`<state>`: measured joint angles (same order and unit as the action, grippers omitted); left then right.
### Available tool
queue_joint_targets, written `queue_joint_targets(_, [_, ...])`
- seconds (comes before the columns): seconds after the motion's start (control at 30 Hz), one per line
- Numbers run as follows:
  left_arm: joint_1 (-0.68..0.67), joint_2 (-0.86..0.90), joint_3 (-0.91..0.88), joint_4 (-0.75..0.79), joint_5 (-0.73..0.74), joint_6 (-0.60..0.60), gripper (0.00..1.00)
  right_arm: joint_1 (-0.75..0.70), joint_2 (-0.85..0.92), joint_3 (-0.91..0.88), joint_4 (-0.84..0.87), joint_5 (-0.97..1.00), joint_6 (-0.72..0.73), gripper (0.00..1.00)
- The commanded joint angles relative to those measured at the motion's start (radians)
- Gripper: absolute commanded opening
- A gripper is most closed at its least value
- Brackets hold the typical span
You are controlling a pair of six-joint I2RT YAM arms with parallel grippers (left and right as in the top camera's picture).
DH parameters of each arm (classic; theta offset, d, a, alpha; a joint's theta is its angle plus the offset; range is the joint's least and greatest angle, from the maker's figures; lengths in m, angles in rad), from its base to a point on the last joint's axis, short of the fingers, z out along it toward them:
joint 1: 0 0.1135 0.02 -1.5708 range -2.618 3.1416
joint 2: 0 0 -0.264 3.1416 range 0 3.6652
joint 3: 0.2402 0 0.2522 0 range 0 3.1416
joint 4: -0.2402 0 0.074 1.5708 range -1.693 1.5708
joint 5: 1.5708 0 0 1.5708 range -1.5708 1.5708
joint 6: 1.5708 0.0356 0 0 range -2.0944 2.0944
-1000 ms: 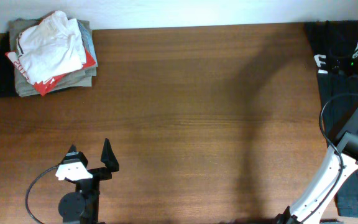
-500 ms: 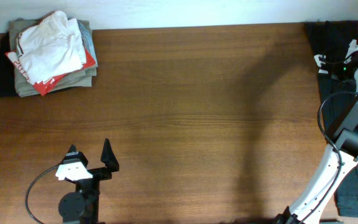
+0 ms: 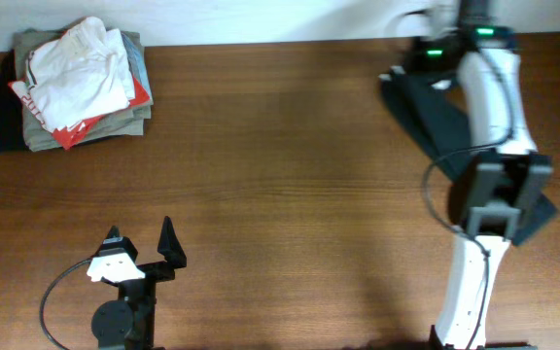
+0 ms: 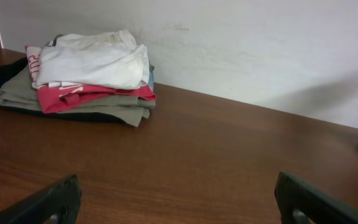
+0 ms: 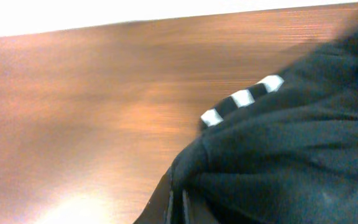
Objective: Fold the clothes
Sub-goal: 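Grasp the dark t-shirt with the right gripper and drag it left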
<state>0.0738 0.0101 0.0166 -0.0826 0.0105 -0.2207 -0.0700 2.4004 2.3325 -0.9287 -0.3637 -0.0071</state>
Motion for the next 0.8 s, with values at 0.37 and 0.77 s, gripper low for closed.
queue_joint_targets(0.37, [-0.003, -0.005, -0.008, 0.0, 0.0, 0.012, 0.99, 0.509, -0.032, 0.077, -0.14, 0.166, 0.031, 0.49])
queue_joint_targets(0.77, [-0.003, -0.005, -0.008, 0.0, 0.0, 0.012, 0.99, -0.093, -0.031, -0.018, -0.709, 0.128, 0.041, 0.75])
